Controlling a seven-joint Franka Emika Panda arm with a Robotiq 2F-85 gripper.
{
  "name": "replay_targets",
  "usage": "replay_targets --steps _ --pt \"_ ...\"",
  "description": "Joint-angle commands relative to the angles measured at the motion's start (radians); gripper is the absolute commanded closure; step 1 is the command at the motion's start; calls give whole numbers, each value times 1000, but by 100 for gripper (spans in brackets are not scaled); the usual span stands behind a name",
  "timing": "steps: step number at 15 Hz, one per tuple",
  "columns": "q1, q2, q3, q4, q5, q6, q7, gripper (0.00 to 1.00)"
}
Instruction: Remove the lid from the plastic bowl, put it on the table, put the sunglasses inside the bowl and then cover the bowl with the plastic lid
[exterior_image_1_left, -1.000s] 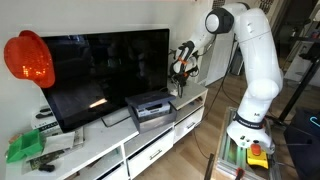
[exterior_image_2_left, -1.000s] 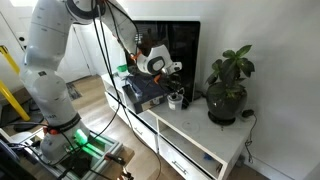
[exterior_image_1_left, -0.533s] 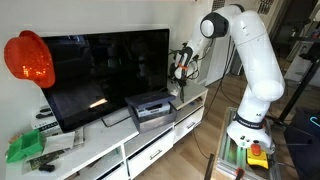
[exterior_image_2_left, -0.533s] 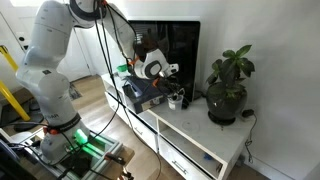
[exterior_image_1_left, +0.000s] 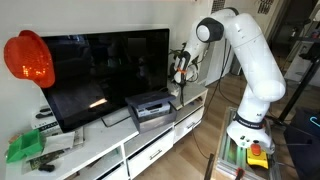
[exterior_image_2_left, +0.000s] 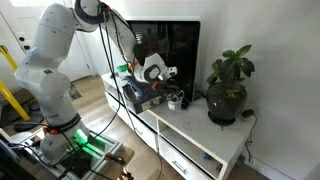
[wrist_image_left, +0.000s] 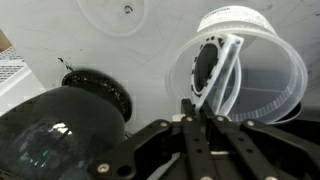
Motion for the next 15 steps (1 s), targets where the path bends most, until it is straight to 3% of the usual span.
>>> replay_targets --steps 1,3,4,5,14,15 --pt "40 21 -22 4 46 -1 11 98" --pt "48 26 -24 6 58 -4 12 97" --pt "49 24 -22 6 62 -9 10 66" --pt "47 19 -17 4 65 -9 7 64" --pt "33 -91 0 -36 54 -51 -18 3" --pt "28 -118 1 -41 47 -78 -26 1"
